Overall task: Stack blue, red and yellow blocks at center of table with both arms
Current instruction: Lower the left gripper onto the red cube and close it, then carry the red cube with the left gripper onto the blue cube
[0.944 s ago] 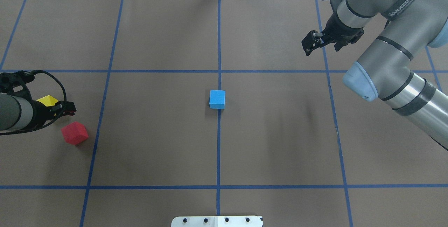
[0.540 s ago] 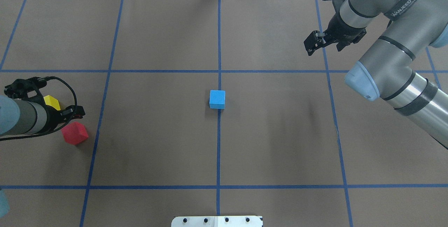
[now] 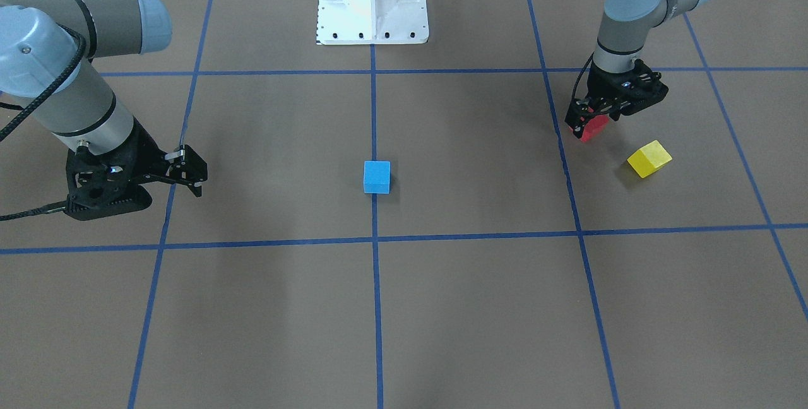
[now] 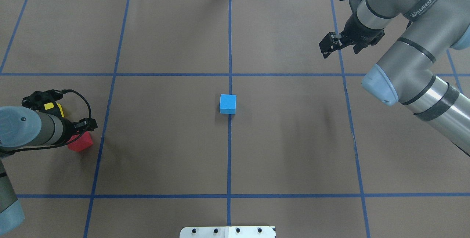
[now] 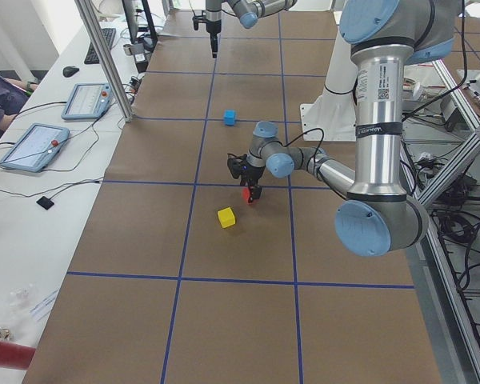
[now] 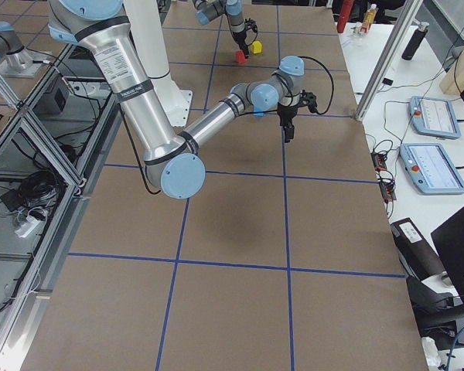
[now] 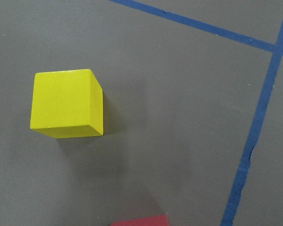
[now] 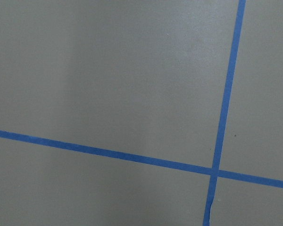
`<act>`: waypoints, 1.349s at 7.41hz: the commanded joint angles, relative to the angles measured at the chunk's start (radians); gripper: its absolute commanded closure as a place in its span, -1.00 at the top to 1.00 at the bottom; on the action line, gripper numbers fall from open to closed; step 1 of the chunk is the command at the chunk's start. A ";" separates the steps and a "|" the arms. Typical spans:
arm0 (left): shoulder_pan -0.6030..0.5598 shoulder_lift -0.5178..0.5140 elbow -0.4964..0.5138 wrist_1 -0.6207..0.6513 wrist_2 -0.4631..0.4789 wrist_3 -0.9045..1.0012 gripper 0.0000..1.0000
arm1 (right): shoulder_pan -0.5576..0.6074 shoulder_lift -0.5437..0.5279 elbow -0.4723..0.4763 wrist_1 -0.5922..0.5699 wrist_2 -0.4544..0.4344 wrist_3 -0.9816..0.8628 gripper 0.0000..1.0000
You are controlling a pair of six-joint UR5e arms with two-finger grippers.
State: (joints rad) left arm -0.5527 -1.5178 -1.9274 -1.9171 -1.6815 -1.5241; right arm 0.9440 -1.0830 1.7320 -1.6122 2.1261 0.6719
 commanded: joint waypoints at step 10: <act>0.000 -0.658 -0.031 0.644 -0.092 0.312 -1.00 | 0.105 -0.060 -0.006 -0.003 0.049 -0.124 0.99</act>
State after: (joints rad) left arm -0.5555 -1.8820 -2.0649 -1.4535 -1.7538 -1.2369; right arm 1.0123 -1.1174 1.7318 -1.6155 2.1544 0.6113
